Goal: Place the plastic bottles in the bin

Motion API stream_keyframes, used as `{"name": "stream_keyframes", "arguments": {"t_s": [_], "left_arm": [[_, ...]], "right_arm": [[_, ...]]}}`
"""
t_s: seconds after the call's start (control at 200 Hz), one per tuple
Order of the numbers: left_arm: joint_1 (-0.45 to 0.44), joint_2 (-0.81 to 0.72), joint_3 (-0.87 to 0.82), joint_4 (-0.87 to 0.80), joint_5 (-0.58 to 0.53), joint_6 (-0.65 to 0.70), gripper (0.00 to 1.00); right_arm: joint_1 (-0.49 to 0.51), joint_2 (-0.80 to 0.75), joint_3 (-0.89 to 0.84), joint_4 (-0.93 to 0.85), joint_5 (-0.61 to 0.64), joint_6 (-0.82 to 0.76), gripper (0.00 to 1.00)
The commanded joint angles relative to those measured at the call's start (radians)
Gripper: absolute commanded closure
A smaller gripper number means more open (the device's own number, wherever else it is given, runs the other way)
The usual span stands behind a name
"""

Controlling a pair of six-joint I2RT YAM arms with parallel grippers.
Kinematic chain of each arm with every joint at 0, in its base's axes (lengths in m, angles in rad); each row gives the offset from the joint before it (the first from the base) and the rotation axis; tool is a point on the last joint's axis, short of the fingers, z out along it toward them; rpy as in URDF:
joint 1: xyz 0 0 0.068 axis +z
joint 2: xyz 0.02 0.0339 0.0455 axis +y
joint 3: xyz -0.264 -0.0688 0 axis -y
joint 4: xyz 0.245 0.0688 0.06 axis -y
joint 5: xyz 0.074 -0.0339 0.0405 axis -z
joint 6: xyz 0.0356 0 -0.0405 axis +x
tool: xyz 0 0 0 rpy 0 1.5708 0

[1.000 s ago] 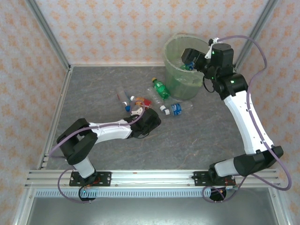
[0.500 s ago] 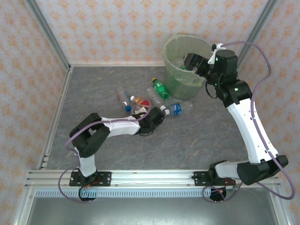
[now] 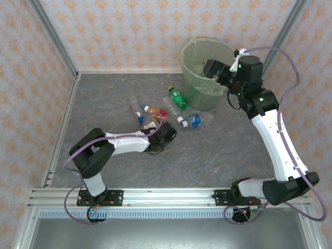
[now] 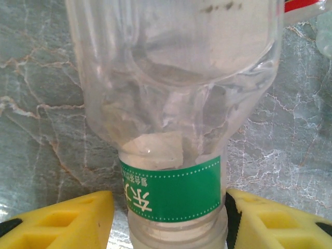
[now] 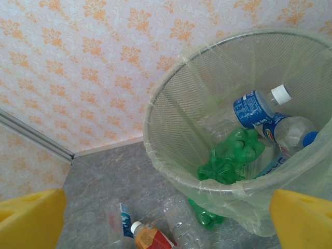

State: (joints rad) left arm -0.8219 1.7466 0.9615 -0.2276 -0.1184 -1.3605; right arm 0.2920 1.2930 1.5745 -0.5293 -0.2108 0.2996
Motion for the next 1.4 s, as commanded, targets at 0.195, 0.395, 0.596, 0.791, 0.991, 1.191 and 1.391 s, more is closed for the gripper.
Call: {"name": "stream_keyframes", "arguments": {"t_s": [0.195,0.395,0.596,0.791,0.991,1.191,1.391], "left_arm": [[0.025,-0.004,-0.018,0.026,-0.013,0.102,0.60],[0.017,-0.088,-0.049,0.004,-0.040,0.123,0.65],[-0.028,-0.217,-0.067,-0.049,-0.104,0.200,0.66],[-0.057,-0.362,-0.093,-0.022,-0.144,0.363,0.66],[-0.060,-0.509,-0.102,0.058,-0.173,0.616,0.66],[-0.061,-0.565,-0.037,0.034,-0.174,0.861,0.66],[-0.060,-0.612,-0.004,0.039,-0.167,1.003,0.66]], "right_arm": [[0.006,0.006,0.019,0.051,-0.068,0.024,0.00],[0.006,0.025,0.025,0.069,-0.124,0.048,0.00],[0.007,0.076,0.058,0.086,-0.241,0.074,0.00],[0.021,0.122,0.094,0.104,-0.339,0.078,0.11],[0.106,0.206,0.189,0.037,-0.359,0.032,0.13],[0.215,0.311,0.296,-0.040,-0.354,-0.010,0.15],[0.281,0.399,0.385,-0.100,-0.372,-0.033,0.16]]}}
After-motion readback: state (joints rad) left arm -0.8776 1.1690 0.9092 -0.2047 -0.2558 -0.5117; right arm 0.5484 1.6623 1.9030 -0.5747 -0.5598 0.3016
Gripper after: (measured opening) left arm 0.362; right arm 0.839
